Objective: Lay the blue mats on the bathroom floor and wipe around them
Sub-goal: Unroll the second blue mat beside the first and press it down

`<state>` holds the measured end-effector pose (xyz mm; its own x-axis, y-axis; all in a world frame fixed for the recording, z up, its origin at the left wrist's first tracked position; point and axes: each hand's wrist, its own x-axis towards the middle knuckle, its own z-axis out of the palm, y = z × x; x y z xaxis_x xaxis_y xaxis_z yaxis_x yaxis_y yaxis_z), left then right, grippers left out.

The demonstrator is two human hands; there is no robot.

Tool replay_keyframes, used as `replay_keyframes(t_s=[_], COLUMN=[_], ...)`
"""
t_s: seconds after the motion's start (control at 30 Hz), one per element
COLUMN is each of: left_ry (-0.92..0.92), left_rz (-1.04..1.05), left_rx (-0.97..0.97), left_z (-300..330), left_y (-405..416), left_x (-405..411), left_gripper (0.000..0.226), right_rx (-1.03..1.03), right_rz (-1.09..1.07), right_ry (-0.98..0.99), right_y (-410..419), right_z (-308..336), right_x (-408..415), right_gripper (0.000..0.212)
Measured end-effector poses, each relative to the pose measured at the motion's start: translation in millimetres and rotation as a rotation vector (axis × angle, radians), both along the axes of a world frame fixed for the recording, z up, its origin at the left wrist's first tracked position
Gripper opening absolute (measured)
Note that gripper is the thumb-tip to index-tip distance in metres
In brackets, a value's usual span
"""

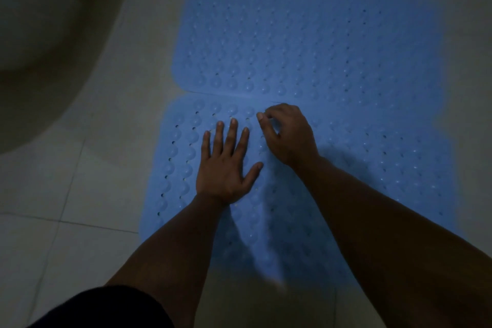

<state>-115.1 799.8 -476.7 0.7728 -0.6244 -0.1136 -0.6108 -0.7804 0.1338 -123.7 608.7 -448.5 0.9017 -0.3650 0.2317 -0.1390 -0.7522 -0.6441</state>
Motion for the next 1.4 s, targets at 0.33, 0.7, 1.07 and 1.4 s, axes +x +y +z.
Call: replay_keyframes(t_s=[0.33,0.7,1.07,1.4], left_ry=[0.201,0.024,-0.005,0.009], left_rz=[0.005,0.181,0.208,0.252], left_rx=[0.081,-0.006,-0.072,-0.08], left_z=[24,61,38,32], left_y=[-6,71,114,136], left_x=[13,61,72,71], left_gripper=[0.077,0.065,0.058,0.059], right_rx=[-0.04,-0.122,-0.379,-0.258], right_rz=[0.019,0.194,0.19,0.2], right_ry=[0.236,0.525,0.435,0.542], right_y=[-1,92,167,168], right_z=[56,44,-26,-14], right_x=[5,26,-14,-5], right_gripper=[0.042,0.038,0.086,0.095])
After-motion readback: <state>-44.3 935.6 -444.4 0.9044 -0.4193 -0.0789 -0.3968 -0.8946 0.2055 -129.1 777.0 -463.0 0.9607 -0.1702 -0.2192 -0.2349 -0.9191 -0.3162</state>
